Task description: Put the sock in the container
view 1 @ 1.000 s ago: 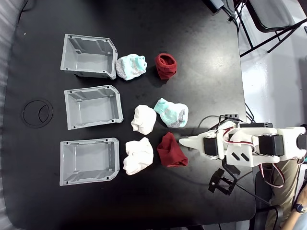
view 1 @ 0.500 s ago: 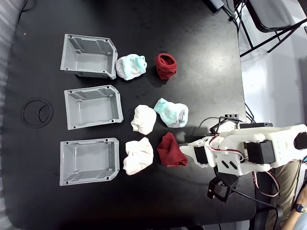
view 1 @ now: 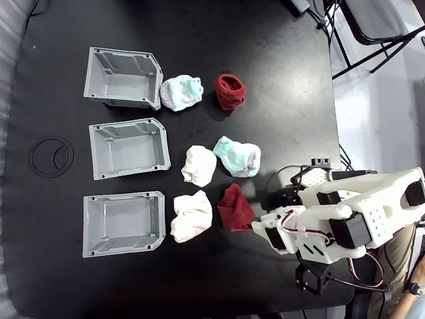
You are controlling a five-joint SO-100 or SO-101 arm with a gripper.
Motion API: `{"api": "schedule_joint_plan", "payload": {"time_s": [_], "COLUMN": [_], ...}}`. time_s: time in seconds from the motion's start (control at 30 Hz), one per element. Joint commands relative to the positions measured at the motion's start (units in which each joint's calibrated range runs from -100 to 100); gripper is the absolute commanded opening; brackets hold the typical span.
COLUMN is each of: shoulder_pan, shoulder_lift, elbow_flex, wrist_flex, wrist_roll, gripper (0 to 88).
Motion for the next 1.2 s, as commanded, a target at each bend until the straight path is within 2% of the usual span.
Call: {"api": "schedule_joint_plan", "payload": {"time_s": [0.0, 0.77, 1.17], "shoulder_pan": [-1.73, -3.7, 6.61], "shoulder_lift": [1.04, 4.97, 9.65], "elbow_flex": [-1.76, -2.22, -1.95], "wrist_flex": [0.41, 0.32, 0.49], "wrist_roll": [-0.23, 0.34, 0.46], "gripper": [1.3, 1.7, 1.7]}}
